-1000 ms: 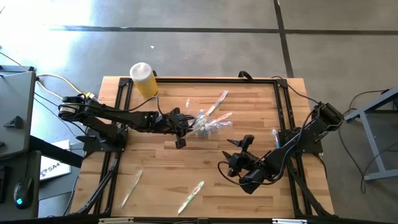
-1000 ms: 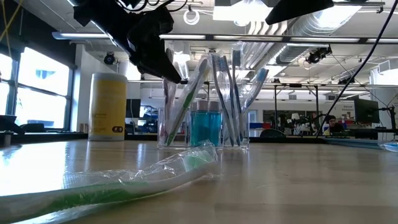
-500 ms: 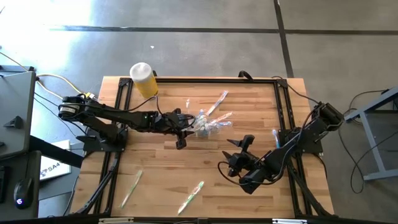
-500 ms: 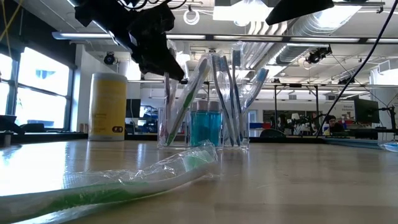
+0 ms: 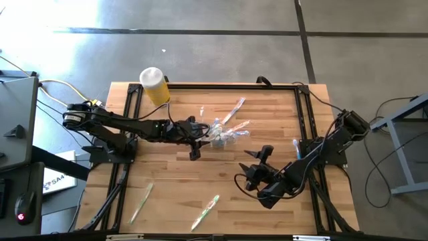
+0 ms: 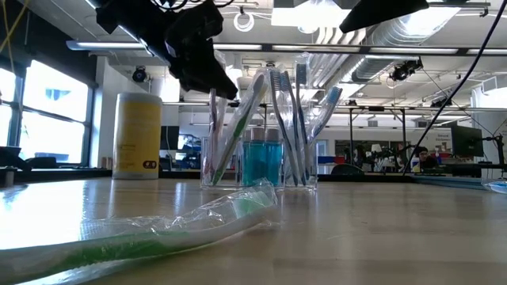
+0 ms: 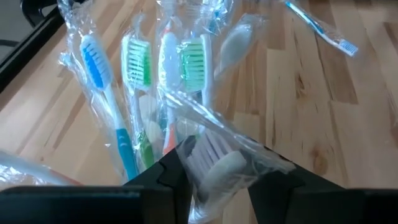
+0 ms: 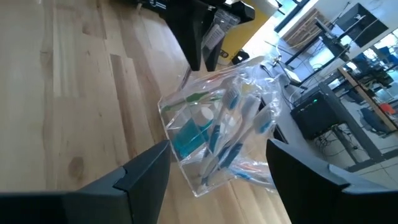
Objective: Pick & Place toothbrushing station
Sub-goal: Put the purple toothbrush into the transparent organizer
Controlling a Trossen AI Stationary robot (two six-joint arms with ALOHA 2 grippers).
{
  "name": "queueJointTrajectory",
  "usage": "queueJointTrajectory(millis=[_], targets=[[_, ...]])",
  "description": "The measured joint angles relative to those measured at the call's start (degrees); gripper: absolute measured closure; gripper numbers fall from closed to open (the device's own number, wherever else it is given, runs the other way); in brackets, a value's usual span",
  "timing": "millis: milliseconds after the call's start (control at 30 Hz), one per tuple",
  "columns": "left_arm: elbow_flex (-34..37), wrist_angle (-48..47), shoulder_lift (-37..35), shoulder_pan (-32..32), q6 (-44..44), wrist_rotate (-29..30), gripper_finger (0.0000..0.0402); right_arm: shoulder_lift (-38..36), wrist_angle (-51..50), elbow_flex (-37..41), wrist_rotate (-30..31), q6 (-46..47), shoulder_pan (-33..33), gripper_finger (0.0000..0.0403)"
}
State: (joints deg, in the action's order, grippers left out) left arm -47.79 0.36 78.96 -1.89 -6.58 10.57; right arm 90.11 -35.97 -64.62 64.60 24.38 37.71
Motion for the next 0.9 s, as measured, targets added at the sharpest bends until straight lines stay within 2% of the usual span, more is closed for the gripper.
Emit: queueJointTrajectory(millis=[267, 533, 900], targets=[[-0.71, -1.23, 0.00, 0.00, 0.30, 0.00, 0.0277, 0.00, -0.22, 0.00, -0.20, 0.02, -0.02, 0.0147], [-10.02, -16.41, -0.02, -0.11, 0.30, 0.00, 0.0277, 0.00, -0.29, 0.00, -0.22, -0.11, -0.02, 0.0147], [-20.64, -30.17, -0.04, -6.74, 0.30, 4.90, 0.0277, 0.00, -1.24, 0.00, -0.07, -0.17, 0.00, 0.0147]])
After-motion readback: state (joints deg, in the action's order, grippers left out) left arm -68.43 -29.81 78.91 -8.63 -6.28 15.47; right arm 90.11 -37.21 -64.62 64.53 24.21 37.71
